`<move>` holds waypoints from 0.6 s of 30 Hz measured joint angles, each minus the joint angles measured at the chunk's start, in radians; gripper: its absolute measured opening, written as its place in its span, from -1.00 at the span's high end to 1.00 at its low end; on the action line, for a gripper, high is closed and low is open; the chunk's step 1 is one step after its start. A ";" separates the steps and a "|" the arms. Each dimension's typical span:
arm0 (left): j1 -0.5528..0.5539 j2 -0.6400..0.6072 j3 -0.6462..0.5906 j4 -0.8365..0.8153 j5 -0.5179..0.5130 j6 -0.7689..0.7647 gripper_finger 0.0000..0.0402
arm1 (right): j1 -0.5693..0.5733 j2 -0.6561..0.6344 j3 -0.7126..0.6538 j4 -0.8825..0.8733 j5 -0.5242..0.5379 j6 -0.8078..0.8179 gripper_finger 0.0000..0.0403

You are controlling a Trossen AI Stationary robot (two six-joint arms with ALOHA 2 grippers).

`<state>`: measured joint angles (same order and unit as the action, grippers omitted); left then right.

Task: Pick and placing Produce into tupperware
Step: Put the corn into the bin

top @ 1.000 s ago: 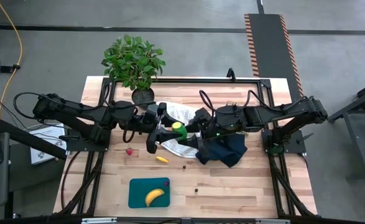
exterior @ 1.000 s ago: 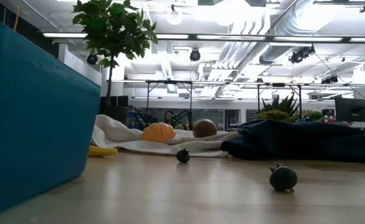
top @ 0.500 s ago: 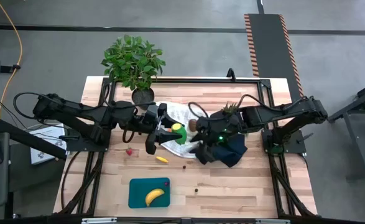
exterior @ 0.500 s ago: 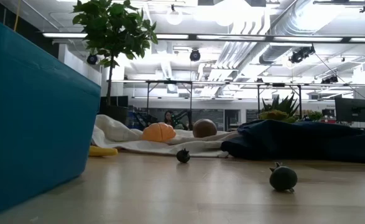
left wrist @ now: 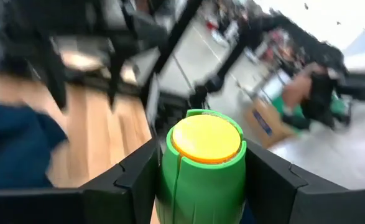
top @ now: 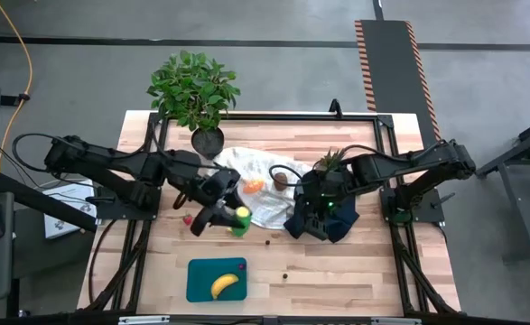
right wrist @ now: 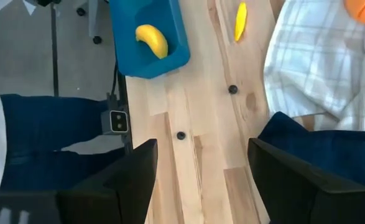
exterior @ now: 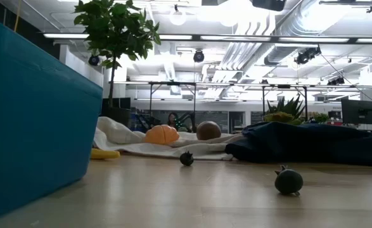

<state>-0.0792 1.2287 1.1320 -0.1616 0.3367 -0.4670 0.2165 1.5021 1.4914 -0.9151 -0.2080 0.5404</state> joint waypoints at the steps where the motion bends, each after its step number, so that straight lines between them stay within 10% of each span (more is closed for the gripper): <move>1: 0.000 0.000 0.000 -0.044 0.023 -0.013 0.07 | 0.000 0.000 0.000 -0.001 0.004 0.001 -0.20; 7: -0.035 -0.001 -0.001 -0.254 0.101 -0.062 0.10 | 0.000 0.000 0.000 -0.001 0.024 0.001 -0.20; 18: -0.245 -0.001 -0.001 -0.349 -0.077 -0.151 0.11 | -0.001 0.000 0.000 -0.001 0.049 0.001 -0.20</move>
<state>-0.3238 1.2282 1.1313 -0.5101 0.2594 -0.6175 0.2157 1.5021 1.4914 -0.9161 -0.1589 0.5415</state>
